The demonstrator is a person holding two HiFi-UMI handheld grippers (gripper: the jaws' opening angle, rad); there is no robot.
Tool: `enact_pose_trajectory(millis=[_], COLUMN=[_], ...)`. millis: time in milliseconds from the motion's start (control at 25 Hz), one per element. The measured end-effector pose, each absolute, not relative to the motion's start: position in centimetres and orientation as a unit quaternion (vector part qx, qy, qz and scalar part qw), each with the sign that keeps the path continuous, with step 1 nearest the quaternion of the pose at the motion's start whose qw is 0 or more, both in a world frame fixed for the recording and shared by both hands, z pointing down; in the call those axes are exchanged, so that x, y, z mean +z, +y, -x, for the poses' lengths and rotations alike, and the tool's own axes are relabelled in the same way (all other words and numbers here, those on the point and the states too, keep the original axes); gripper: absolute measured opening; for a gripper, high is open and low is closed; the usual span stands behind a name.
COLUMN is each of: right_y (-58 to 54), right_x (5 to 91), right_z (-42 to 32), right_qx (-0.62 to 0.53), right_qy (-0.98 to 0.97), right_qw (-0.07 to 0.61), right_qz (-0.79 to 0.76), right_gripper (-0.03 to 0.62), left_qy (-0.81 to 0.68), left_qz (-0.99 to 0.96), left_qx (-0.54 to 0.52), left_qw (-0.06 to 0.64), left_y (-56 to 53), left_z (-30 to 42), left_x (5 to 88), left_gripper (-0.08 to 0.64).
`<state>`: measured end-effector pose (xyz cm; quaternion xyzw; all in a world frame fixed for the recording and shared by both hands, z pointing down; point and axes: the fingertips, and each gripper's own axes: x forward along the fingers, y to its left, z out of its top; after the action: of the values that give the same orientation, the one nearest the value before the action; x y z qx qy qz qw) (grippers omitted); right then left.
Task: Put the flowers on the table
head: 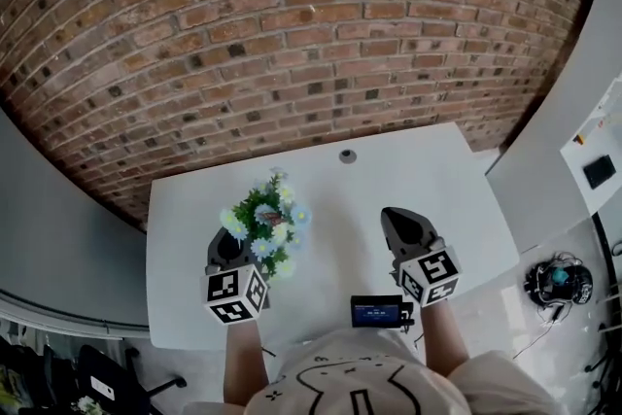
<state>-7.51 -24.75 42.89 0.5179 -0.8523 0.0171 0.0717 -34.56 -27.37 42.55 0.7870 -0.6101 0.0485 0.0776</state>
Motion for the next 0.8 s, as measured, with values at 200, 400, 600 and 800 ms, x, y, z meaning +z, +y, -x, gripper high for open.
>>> enact_pose_trajectory(millis=[200, 400, 600, 800], right_y=[-24.8, -25.3, -26.5, -28.2], right_x=[43.4, 44.0, 44.9, 46.3], right_z=[8.5, 8.1, 7.0, 6.0], right_qx=[0.023, 0.024, 0.036, 0.046], right_qy=[-0.839, -0.840, -0.844, -0.848], right_qw=[0.083, 0.100, 0.113, 0.121], right_qz=[-0.537, -0.532, -0.523, -0.515], right_gripper=[0.017, 0.017, 0.017, 0.017], left_qy=[-0.581, -0.574, -0.575, -0.582], left_qz=[-0.807, -0.811, -0.809, -0.801], left_qx=[0.062, 0.064, 0.075, 0.088], left_qw=[0.082, 0.089, 0.097, 0.110], left_y=[-28.8, -29.6, -30.4, -31.8], left_z=[34.6, 33.5, 32.1, 31.4], left_x=[43.6, 44.9, 46.4, 48.6], left_gripper=[0.055, 0.057, 0.056, 0.056])
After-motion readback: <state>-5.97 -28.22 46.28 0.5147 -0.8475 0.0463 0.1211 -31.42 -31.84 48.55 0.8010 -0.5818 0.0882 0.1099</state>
